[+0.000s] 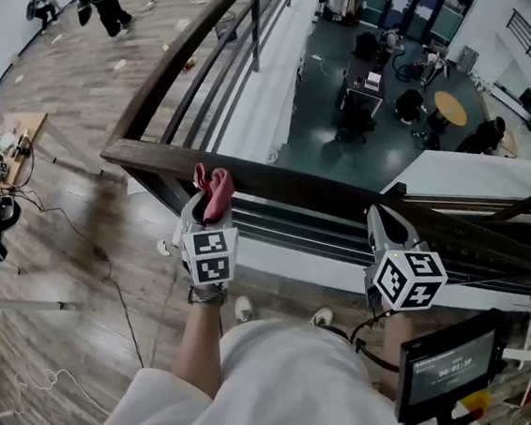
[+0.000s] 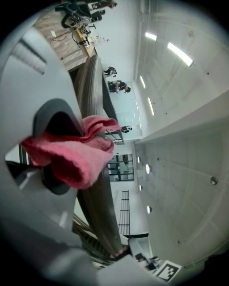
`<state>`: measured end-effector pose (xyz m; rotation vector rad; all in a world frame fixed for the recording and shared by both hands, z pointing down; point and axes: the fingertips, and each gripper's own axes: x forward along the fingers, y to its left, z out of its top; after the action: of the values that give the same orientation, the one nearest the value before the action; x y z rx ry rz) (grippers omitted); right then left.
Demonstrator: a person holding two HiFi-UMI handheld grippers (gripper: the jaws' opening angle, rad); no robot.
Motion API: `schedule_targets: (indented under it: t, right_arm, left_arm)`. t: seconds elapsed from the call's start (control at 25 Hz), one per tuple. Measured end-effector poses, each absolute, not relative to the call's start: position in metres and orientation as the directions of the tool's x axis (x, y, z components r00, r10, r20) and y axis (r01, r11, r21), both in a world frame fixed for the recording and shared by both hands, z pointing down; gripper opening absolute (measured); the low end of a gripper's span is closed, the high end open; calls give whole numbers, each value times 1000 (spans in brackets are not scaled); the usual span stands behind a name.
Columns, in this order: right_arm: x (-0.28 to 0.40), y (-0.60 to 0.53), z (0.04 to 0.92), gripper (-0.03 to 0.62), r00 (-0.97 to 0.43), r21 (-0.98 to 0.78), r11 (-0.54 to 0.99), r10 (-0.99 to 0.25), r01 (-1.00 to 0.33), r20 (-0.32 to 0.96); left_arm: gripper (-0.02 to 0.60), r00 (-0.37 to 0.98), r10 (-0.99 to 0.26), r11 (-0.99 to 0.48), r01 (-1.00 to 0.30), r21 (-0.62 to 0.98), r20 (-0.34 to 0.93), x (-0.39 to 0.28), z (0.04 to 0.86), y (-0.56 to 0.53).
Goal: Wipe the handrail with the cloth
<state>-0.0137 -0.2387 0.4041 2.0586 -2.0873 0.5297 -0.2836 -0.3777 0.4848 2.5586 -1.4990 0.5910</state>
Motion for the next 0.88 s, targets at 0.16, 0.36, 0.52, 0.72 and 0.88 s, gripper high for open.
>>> schedule_targets:
  t: [0.16, 0.36, 0.52, 0.72, 0.88]
  right_arm:
    - [-1, -231, 402, 3, -36, -139, -16, -931, -990, 362]
    - [6, -227, 403, 3, -33, -140, -19, -933, -990, 359]
    - [13, -222, 404, 3, -23, -143, -31, -933, -989, 359]
    - [22, -215, 408, 3, -10, -151, -47, -934, -987, 358]
    - [28, -214, 409, 3, -5, -156, -54, -935, -986, 354]
  left_arm:
    - [129, 444, -805, -512, -855, -82, 393, -269, 481, -369]
    - [129, 471, -786, -546, -833, -91, 399, -249, 484, -358]
    - [129, 504, -763, -586, -803, -105, 405, -232, 484, -346]
    - [129, 550, -730, -635, -765, -108, 405, -210, 485, -331]
    - [129, 588, -700, -674, -731, -105, 406, -190, 486, -320]
